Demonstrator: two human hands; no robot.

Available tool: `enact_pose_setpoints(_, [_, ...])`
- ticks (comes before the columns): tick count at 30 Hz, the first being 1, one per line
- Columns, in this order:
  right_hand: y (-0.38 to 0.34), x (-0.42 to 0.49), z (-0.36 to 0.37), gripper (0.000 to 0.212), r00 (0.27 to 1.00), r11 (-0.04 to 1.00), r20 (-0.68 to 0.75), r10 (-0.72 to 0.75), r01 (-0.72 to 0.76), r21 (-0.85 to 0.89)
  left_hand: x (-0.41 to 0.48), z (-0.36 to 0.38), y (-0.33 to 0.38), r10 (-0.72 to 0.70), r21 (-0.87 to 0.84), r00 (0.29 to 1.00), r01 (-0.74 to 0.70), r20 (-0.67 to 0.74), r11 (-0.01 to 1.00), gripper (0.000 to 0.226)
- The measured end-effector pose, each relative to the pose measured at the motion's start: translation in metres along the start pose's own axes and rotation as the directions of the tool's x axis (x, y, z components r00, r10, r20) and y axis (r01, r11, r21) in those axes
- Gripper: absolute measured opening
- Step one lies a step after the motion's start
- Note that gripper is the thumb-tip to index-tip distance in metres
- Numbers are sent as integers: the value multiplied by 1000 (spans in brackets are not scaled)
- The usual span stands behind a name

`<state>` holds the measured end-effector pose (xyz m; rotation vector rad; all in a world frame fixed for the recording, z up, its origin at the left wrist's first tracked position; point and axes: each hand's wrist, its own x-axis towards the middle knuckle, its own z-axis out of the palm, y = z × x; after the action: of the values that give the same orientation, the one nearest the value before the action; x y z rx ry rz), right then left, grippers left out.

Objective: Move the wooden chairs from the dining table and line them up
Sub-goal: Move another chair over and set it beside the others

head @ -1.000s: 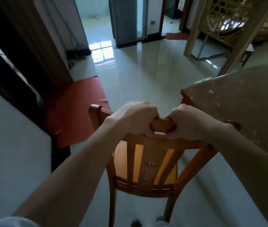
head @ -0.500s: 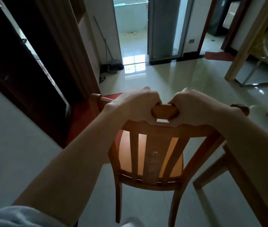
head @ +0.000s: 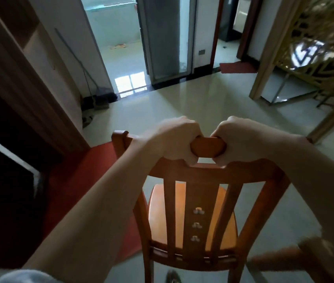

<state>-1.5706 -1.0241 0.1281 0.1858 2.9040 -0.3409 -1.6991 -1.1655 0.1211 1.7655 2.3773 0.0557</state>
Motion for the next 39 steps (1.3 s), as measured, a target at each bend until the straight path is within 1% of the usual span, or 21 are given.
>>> enact_pose_setpoints(2, [28,20,-14,27,997,997,-2,72,-72,12,48,-7,-14,82,29,997,-82,3,996,17])
enact_pose_setpoints(3, [43,29,-22,24,995,995,-18,96,-96,31,72,-9,-20,111,24,994,-111,6,994,18])
enact_pose_setpoints(5, [70,46,-31,18,990,989,-18,142,-141,42,121,-11,-31,147,2,989,-147,11,989,24])
enact_pose_setpoints(9, [135,85,-46,17,968,966,-31,251,-248,72,219,-18,-51,235,-7,972,-235,3,972,28])
enact_pose_setpoints(12, [191,113,-55,21,943,942,-64,328,-320,104,286,-28,-56,343,71,939,-342,-7,937,22])
enact_pose_setpoints(15, [244,137,-68,21,914,915,-94,395,-382,125,353,-41,-53,431,95,903,-430,12,898,18])
enact_pose_setpoints(18, [290,157,-87,14,892,893,-82,445,-434,123,417,-50,-54,483,88,875,-483,20,871,20])
enact_pose_setpoints(20, [323,171,-100,15,877,881,-86,472,-465,88,464,-57,-54,519,102,854,-519,25,849,20])
enact_pose_setpoints(23, [377,191,-118,18,844,850,-98,527,-521,80,537,-65,-52,593,75,805,-594,39,801,14])
enact_pose_setpoints(25, [417,204,-127,22,813,820,-108,572,-565,95,587,-67,-49,627,69,777,-630,57,774,13])
enact_pose_setpoints(27, [457,217,-136,23,774,784,-129,621,-609,117,641,-67,-43,662,40,748,-664,53,747,25])
enact_pose_setpoints(28, [474,221,-142,24,750,760,-126,650,-637,129,666,-69,-38,677,27,733,-680,67,733,32])
enact_pose_setpoints(29, [493,225,-148,24,728,736,-109,676,-663,137,691,-70,-32,693,14,716,-696,88,718,34])
enact_pose_setpoints(31, [530,228,-157,23,693,697,-91,716,-699,161,738,-76,-15,724,34,679,-732,120,681,27])
enact_pose_setpoints(33, [566,222,-165,22,627,630,-88,774,-750,203,785,-79,7,767,38,625,-778,145,627,20])
enact_pose_setpoints(36, [615,204,-171,23,544,547,-84,835,-802,240,841,-79,48,849,18,516,-855,110,518,24])
enact_pose_setpoints(39, [665,183,-169,20,465,469,-85,881,-841,268,894,-76,96,894,26,421,-906,151,422,25])
